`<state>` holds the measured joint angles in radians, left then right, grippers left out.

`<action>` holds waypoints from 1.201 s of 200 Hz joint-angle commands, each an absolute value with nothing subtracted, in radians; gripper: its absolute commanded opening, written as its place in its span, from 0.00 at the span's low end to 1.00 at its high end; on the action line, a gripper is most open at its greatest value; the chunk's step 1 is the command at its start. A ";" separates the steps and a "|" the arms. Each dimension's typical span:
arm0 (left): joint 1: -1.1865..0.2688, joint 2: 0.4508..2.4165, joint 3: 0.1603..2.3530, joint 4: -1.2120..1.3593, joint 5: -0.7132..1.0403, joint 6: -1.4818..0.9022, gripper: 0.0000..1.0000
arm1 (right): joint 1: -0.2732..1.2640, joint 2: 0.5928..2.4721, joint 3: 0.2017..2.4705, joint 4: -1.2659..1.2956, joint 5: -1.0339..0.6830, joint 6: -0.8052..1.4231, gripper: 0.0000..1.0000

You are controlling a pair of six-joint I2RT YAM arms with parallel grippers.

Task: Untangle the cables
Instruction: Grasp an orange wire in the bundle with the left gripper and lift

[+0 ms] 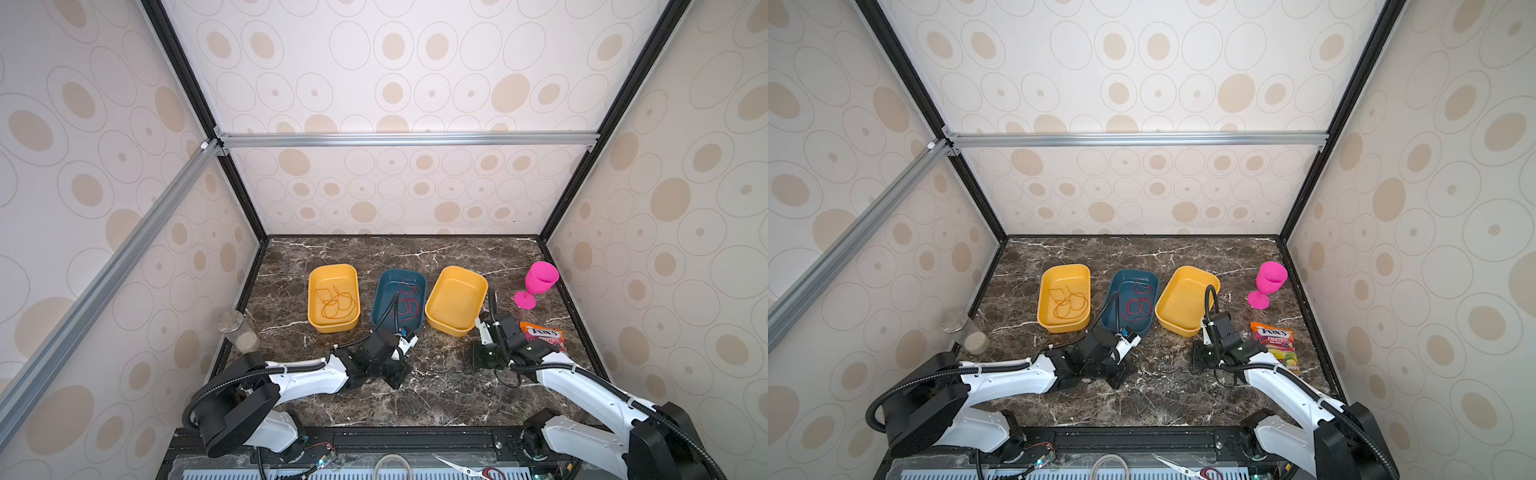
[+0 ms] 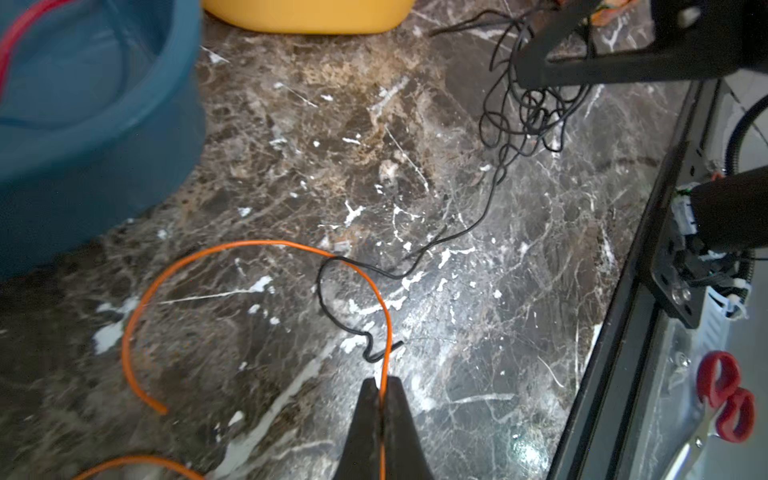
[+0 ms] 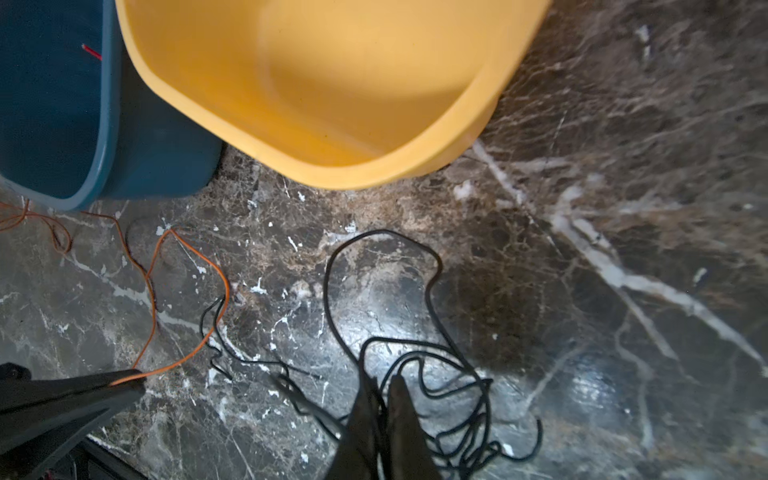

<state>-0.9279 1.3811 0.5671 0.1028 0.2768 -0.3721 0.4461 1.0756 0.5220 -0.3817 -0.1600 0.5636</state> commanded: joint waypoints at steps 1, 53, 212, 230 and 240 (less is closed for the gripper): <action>-0.932 1.303 0.607 0.071 0.196 -0.372 0.00 | 0.455 1.079 0.523 -0.432 -0.067 0.586 0.10; -0.857 1.074 0.571 0.057 0.115 -0.441 0.00 | 0.453 1.076 0.515 -0.503 0.140 0.647 0.08; -0.664 0.733 0.695 -0.309 -0.169 -0.462 0.00 | 0.329 0.844 0.424 -0.628 0.335 0.810 0.00; -0.655 0.707 0.705 -0.338 -0.190 -0.459 0.00 | 0.306 0.798 0.408 -0.645 0.346 0.844 0.00; -0.653 0.700 0.711 -0.354 -0.197 -0.457 0.00 | 0.288 0.768 0.396 -0.646 0.338 0.852 0.00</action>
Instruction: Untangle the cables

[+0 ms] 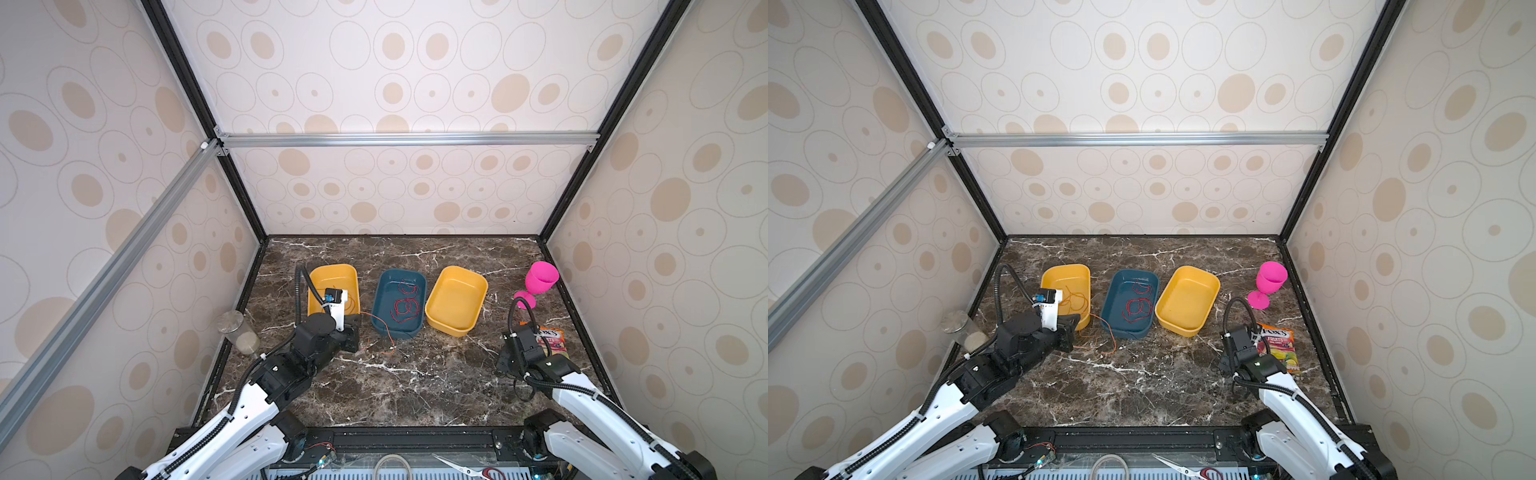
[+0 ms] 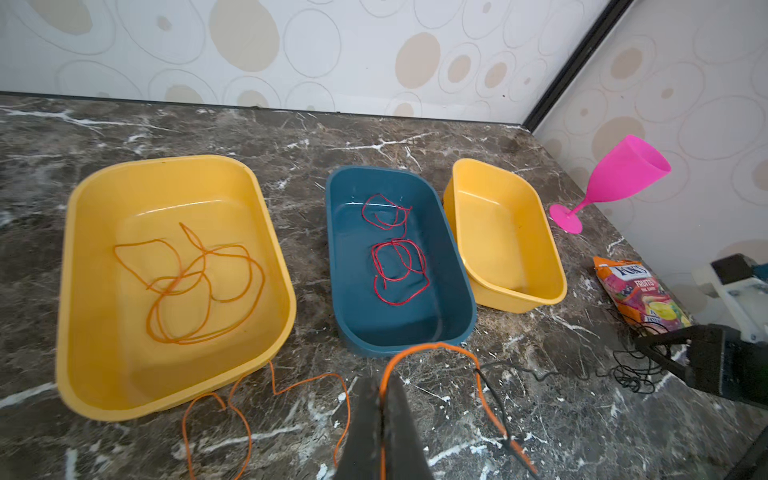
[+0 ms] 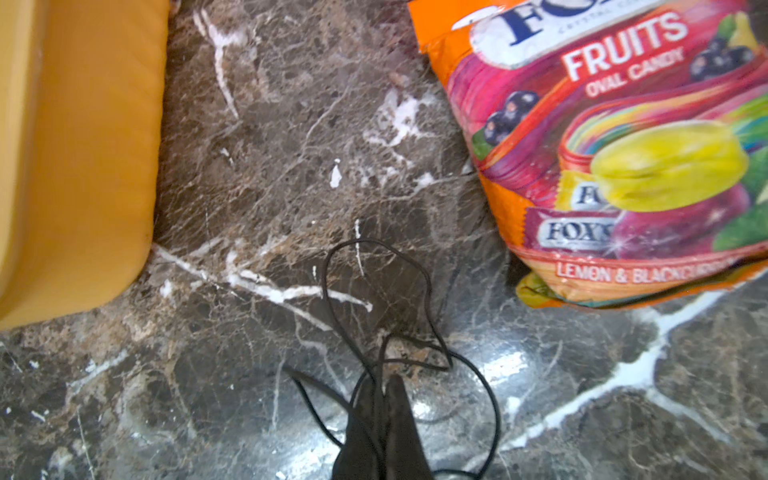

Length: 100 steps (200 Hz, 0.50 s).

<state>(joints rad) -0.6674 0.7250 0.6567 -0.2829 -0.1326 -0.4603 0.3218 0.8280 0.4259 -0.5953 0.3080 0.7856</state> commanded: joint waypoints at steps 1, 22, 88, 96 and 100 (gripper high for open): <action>-0.652 0.699 0.712 -0.355 -0.197 -0.456 0.00 | 0.287 0.765 0.394 -0.646 0.336 0.851 0.00; -0.649 0.691 0.714 -0.372 -0.206 -0.457 0.00 | 0.252 0.721 0.384 -0.634 0.295 0.834 0.00; -0.646 0.701 0.753 -0.286 -0.065 -0.442 0.00 | 0.375 0.866 0.461 -0.522 -0.002 0.665 0.00; -0.649 0.705 0.773 -0.305 -0.083 -0.436 0.00 | 0.418 0.881 0.472 -0.531 0.050 0.671 0.00; -0.649 0.704 0.780 -0.313 -0.089 -0.434 0.00 | 0.431 0.888 0.474 -0.531 0.058 0.672 0.00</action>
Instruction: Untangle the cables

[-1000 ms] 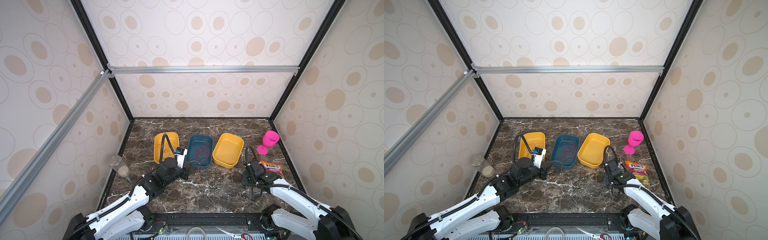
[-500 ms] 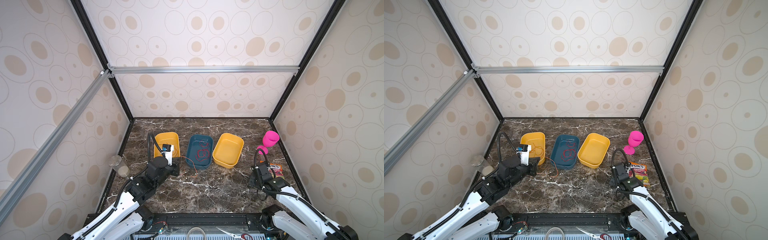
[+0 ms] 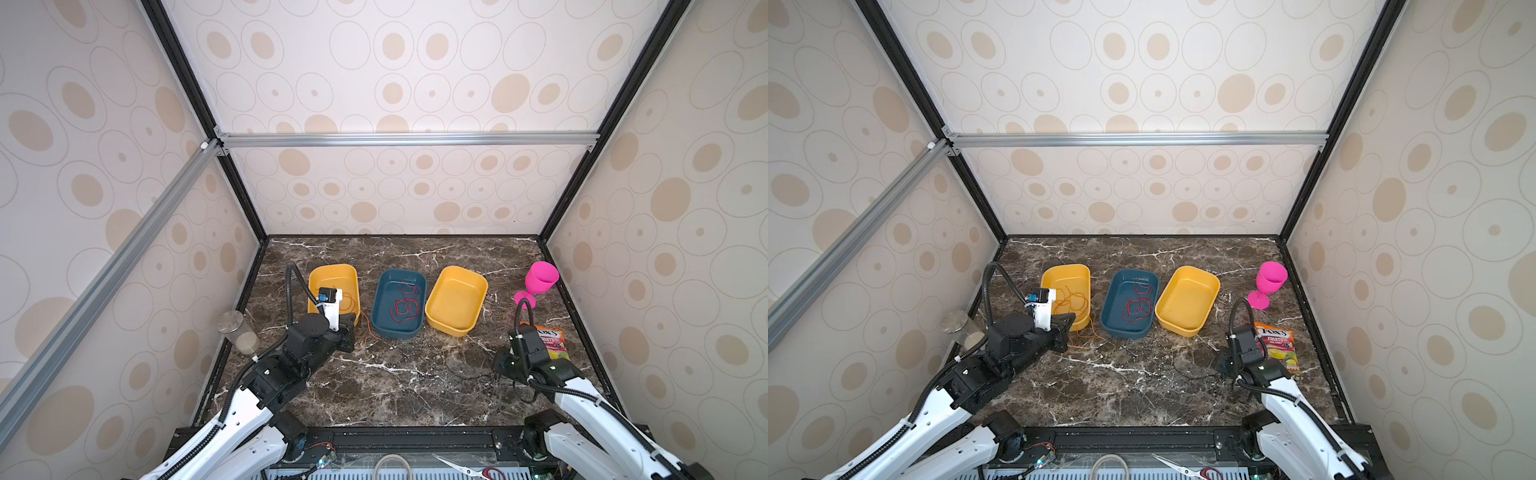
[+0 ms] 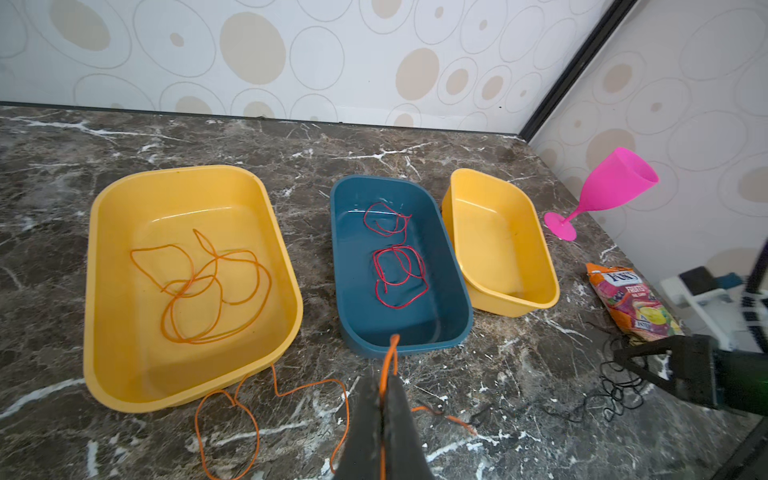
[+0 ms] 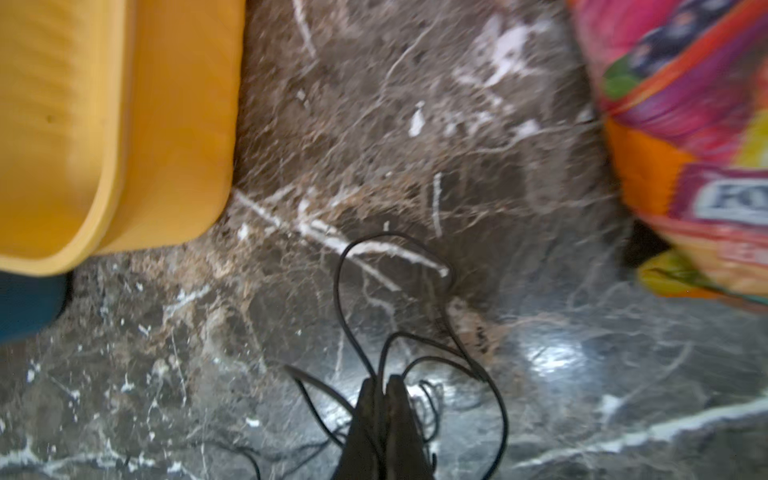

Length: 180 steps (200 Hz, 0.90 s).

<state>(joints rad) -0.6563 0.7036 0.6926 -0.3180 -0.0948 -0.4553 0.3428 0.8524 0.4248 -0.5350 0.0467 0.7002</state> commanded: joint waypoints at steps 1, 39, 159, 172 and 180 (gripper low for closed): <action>-0.648 0.705 0.783 -0.314 -0.090 -0.433 0.00 | 0.432 0.890 0.474 -0.530 0.058 0.672 0.00; -0.648 0.705 0.808 -0.294 -0.054 -0.424 0.00 | 0.487 1.014 0.510 -0.460 -0.113 0.580 0.24; -0.649 0.773 0.825 -0.223 0.066 -0.401 0.00 | 0.675 1.050 0.645 -0.236 -0.452 0.378 0.75; -0.648 0.772 0.824 -0.225 0.073 -0.404 0.00 | 0.690 1.092 0.653 -0.142 -0.482 0.364 0.75; -0.649 0.767 0.820 -0.221 0.078 -0.404 0.00 | 0.704 1.123 0.656 -0.089 -0.470 0.349 0.75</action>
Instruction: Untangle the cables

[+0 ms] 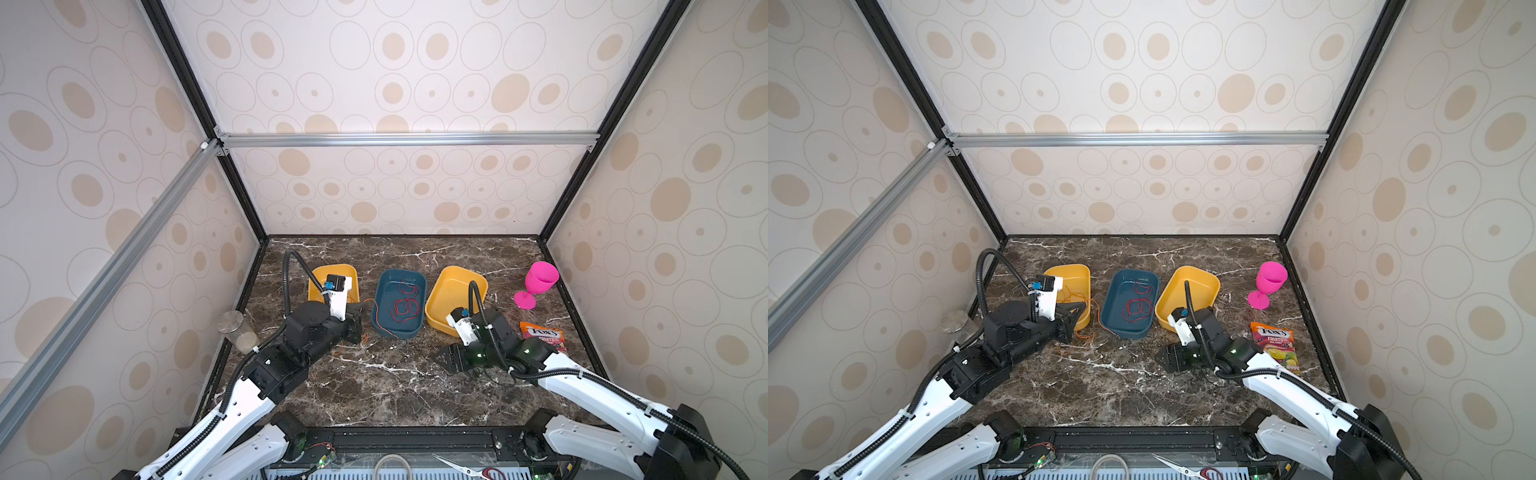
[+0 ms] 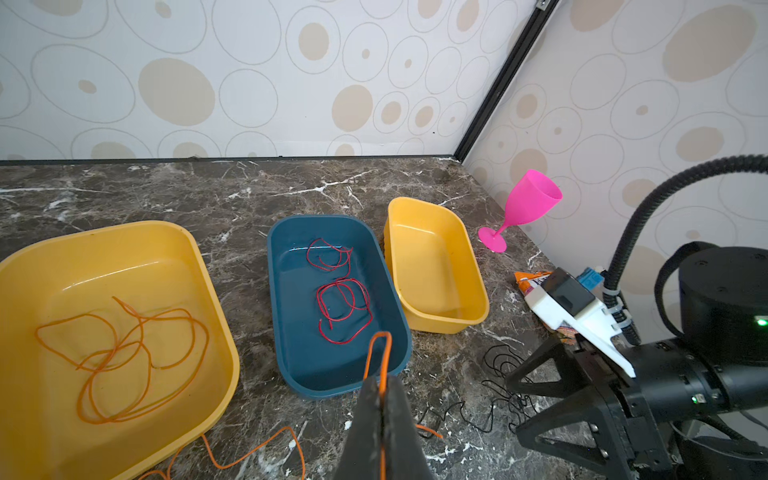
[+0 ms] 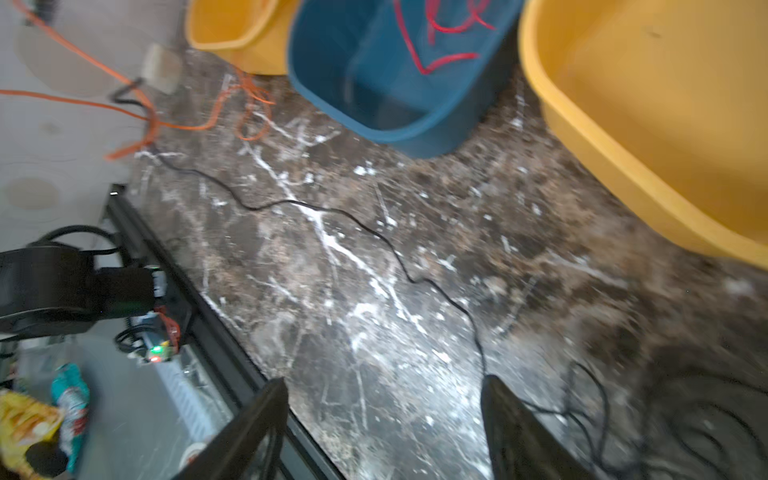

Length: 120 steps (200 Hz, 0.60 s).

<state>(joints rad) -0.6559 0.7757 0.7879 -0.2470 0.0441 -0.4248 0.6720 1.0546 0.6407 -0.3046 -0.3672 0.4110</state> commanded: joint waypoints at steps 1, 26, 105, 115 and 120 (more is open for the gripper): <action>-0.649 0.767 0.820 -0.221 0.080 -0.405 0.00 | 0.706 1.129 0.657 -0.084 -0.469 0.346 0.75; -0.648 0.760 0.813 -0.213 0.092 -0.408 0.00 | 0.746 1.273 0.708 0.016 -0.490 0.285 0.75; -0.649 0.742 0.801 -0.210 0.078 -0.426 0.00 | 0.766 1.508 0.750 0.251 -0.462 0.368 0.17; -0.649 0.735 0.802 -0.209 0.061 -0.427 0.00 | 0.766 1.486 0.730 0.237 -0.443 0.373 0.10; -0.649 0.731 0.803 -0.209 0.053 -0.428 0.00 | 0.766 1.474 0.721 0.221 -0.430 0.375 0.07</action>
<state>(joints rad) -0.6563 0.7582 0.7879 -0.2317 0.0875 -0.4259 0.7601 1.5146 0.7395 0.2035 -0.4717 0.3672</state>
